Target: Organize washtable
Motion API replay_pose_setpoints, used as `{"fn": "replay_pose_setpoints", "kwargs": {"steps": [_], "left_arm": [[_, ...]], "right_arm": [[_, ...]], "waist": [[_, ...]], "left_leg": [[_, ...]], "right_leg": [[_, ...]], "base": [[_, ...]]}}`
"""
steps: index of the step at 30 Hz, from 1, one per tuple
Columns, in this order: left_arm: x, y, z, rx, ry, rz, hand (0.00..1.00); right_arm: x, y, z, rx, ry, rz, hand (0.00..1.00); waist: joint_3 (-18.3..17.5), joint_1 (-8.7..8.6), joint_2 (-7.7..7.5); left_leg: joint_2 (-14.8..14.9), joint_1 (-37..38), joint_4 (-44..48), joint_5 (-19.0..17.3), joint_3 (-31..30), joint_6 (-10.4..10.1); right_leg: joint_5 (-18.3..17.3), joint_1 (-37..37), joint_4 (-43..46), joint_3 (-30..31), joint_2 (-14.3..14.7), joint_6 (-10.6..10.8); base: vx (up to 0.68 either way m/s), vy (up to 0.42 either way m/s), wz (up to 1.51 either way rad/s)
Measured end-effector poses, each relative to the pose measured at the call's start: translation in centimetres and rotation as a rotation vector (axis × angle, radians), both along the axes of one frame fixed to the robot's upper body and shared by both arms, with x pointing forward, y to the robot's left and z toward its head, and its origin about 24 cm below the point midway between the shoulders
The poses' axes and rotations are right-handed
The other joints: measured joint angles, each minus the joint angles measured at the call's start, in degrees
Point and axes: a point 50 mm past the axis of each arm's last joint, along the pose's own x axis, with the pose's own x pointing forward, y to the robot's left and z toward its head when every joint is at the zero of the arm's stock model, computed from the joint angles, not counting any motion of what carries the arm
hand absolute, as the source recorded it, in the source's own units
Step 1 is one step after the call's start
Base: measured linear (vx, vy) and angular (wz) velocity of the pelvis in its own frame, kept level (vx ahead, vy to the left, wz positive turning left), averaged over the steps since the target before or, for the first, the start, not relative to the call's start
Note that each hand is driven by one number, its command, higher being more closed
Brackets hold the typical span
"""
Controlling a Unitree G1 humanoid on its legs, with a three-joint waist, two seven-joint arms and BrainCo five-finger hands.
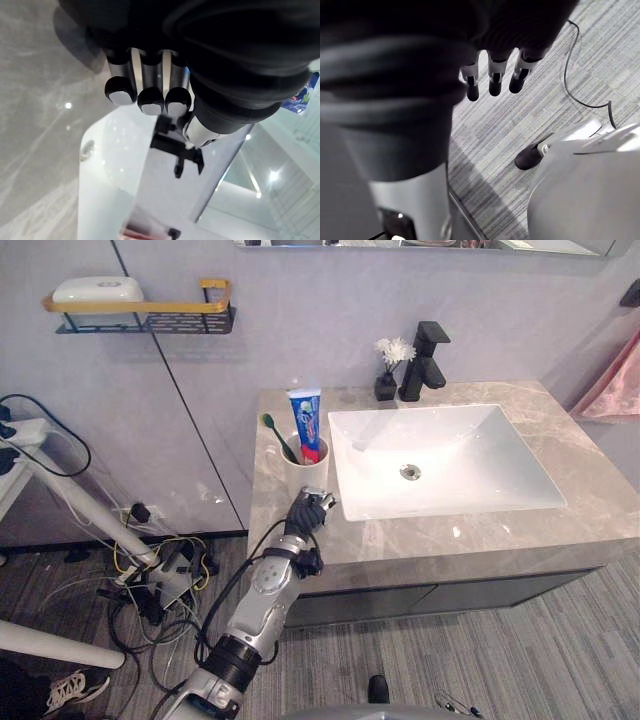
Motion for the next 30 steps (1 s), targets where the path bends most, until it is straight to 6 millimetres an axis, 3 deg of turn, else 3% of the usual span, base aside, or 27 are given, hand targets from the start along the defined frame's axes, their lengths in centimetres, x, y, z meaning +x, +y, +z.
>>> {"fn": "replay_pose_setpoints", "kwargs": {"steps": [7, 30], "left_arm": [[1.0, 1.0, 0.4, 0.034, -0.015, 0.038, 1.00], [4.1, 1.6, 1.3, 0.143, -0.027, 0.105, 1.00]], "right_arm": [[-0.1, -0.3, 0.0, 0.004, -0.011, -0.038, 0.00], [-0.4, -0.7, 0.1, 0.010, -0.028, -0.147, 0.00]], "waist": [[0.00, -1.14, 0.01], [0.21, -2.26, 0.56]], "left_leg": [[0.05, 0.14, -0.06, -0.13, 0.37, -0.05], [0.24, 0.37, 0.13, -0.90, 3.22, -0.16]], "right_leg": [[0.00, -0.06, 0.00, 0.31, 0.09, 0.01], [0.50, -1.08, -0.01, 3.22, 0.71, 0.12]], "base": [[0.00, 0.001, -0.02], [0.00, 0.001, -0.06]]}}
